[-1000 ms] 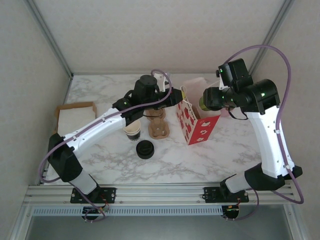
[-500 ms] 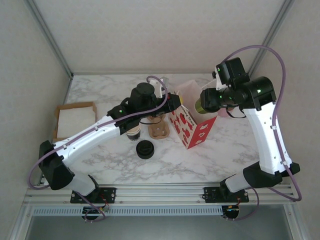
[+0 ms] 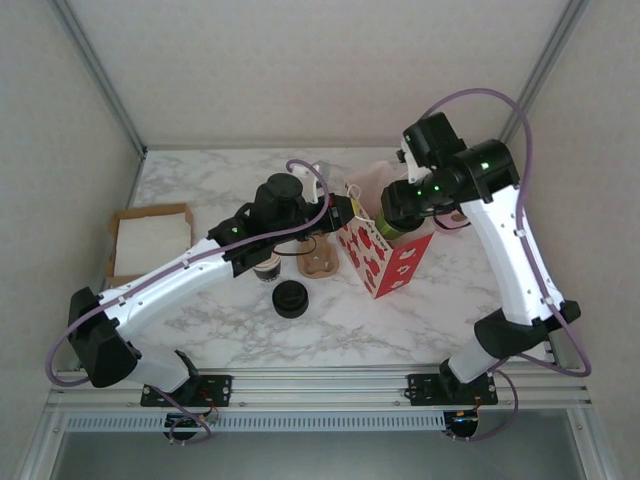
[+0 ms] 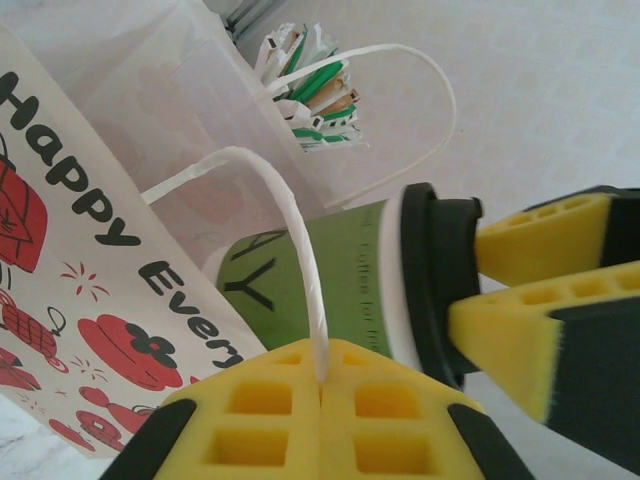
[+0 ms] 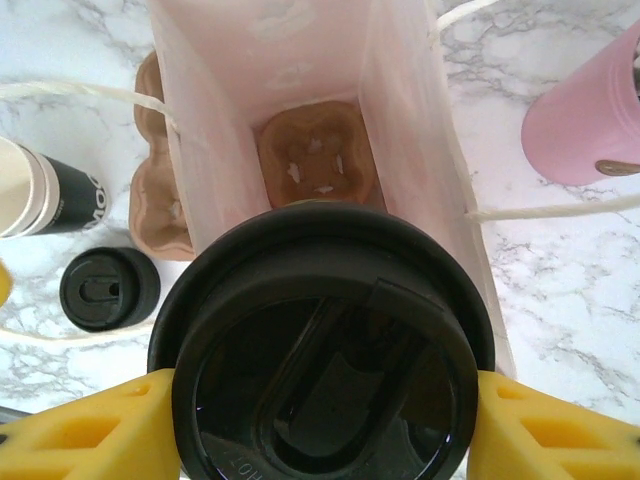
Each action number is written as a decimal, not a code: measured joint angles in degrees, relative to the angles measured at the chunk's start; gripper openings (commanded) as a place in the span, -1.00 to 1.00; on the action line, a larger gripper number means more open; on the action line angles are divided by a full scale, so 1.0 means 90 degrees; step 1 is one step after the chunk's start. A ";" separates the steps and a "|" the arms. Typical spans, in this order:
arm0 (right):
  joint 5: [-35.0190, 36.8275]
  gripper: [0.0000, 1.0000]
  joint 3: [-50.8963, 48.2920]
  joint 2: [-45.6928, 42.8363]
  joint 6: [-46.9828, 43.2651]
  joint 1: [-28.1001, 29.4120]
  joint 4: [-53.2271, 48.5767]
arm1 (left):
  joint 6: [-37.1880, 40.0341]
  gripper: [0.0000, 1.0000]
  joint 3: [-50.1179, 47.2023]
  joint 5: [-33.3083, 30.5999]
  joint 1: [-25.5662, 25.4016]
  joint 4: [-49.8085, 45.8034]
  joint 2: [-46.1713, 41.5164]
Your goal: Pack the takeout coffee
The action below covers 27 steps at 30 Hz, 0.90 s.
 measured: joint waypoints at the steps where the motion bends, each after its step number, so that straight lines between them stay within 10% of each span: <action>1: 0.0032 0.28 0.0063 0.0097 0.0000 0.0046 -0.0036 | 0.0039 -1.00 -0.0005 0.0000 0.0000 0.0000 -0.0019; 27: 0.0500 0.31 -0.0085 0.0811 0.0000 0.0236 -0.0102 | 0.0362 -1.00 -0.0670 0.0129 0.0350 0.0049 -0.0442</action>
